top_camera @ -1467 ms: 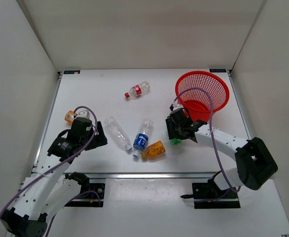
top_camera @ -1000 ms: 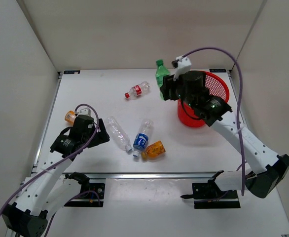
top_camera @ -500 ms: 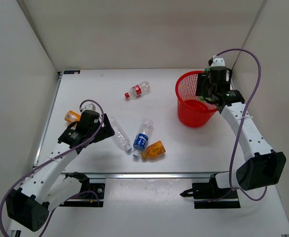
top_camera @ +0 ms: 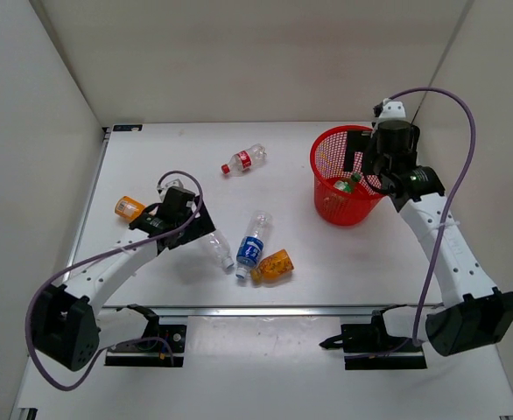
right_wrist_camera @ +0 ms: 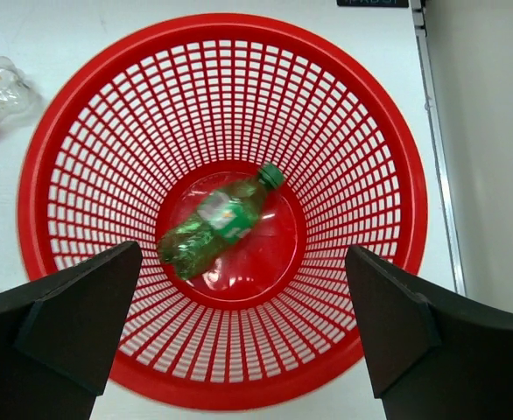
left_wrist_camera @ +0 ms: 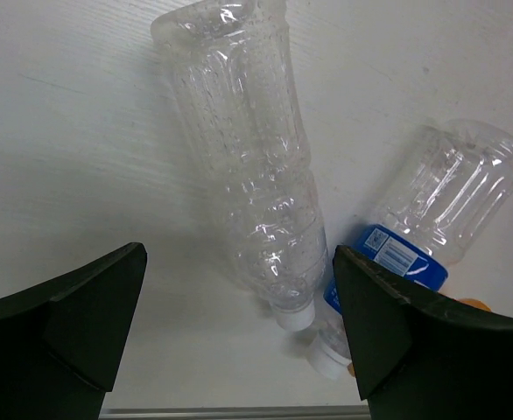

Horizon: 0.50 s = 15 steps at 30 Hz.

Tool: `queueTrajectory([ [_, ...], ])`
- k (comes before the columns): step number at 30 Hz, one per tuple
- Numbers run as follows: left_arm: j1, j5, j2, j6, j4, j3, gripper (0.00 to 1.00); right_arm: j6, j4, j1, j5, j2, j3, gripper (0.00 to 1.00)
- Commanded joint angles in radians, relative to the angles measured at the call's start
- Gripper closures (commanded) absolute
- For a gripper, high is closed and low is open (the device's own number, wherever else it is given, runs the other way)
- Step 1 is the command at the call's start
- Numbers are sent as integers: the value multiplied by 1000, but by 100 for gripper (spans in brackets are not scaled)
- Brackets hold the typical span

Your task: Put the plastic bottles in the bin

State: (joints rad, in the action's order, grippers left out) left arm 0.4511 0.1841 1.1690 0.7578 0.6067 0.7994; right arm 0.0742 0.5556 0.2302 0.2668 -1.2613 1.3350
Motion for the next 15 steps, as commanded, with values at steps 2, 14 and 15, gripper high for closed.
queueTrajectory([
  [2,8,43,50,43,-90,35,1,4,39,2,40,105,32,1],
  [14,37,63,302,63,-179,79,5,39,211,-211,3,336,-117,1],
  [15,35,60,320,61,-180,81,8,39,216,-229,-9,344,-128,0],
])
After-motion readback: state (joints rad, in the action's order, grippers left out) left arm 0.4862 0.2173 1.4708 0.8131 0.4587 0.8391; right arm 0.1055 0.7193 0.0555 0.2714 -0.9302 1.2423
